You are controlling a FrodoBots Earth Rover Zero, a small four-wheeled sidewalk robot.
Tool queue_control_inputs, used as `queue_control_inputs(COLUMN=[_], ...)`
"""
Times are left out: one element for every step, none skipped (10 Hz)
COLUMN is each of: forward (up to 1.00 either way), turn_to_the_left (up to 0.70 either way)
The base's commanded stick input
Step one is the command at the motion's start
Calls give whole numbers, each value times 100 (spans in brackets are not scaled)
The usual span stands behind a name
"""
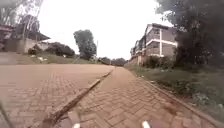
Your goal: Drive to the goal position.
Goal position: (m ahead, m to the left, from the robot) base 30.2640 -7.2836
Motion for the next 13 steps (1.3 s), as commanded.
queue_control_inputs(forward=[50, 50, 50, 50, 50, 50, 50, 50, 50, 50, 50, 50, 50], turn_to_the_left=[-44, -50, -50, -50, -50, -50, -45, -8, 12, 2, 0, 0, -50])
